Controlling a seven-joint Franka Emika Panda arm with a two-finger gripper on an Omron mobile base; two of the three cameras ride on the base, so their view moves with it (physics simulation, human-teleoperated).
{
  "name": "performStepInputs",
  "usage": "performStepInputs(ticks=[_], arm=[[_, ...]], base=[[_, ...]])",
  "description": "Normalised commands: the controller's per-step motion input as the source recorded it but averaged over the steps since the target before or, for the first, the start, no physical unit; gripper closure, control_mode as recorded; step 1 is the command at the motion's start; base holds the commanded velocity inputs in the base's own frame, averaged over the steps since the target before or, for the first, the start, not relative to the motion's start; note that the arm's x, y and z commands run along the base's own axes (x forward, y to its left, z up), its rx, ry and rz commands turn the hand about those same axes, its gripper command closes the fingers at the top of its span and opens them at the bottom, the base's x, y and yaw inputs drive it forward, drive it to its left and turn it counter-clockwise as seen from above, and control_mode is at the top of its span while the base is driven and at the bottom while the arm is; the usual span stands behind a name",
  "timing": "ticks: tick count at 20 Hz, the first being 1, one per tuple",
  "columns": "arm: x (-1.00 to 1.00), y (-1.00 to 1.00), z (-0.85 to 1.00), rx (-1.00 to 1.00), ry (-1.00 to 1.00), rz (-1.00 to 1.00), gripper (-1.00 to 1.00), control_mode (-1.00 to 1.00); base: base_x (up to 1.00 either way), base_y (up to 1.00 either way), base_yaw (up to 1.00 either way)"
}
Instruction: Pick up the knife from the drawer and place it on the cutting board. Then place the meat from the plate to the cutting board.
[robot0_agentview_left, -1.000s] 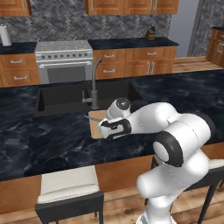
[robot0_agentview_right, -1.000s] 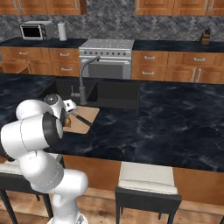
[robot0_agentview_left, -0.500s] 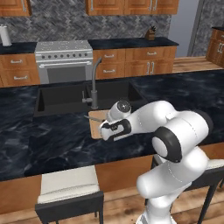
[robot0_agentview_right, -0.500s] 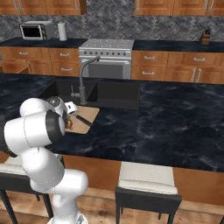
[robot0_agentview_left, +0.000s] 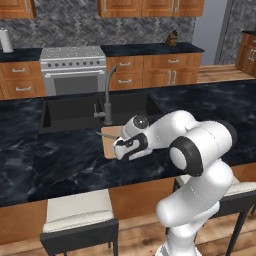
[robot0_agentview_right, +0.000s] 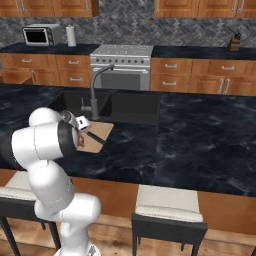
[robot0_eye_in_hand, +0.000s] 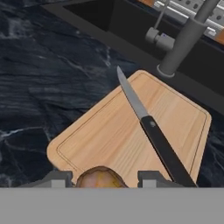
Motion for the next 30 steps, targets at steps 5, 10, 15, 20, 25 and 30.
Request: performStepInputs(ticks=[5,10,15,20,25,30], arm=[[0.19,0.0,-0.2,0.0,-0.08,0.05,1.0,-1.0],[0.06,0.01,-0.36,0.0,-0.1,0.07,1.0,-1.0],[0.09,0.01,-0.27,0.0,-0.1,0.07,1.0,-1.0],[0.2,0.0,-0.04,0.0,-0.03,0.05,1.0,-1.0],[0.31,0.09,0.18,0.0,0.06,0.0,1.0,-1.0],[0.27,0.11,0.43,0.0,0.2,0.0,1.0,-1.0]], base=[[0.0,0.0,0.0],[0.0,0.0,0.0],[0.0,0.0,0.0],[0.0,0.0,0.0],[0.0,0.0,0.0],[0.0,0.0,0.0]])
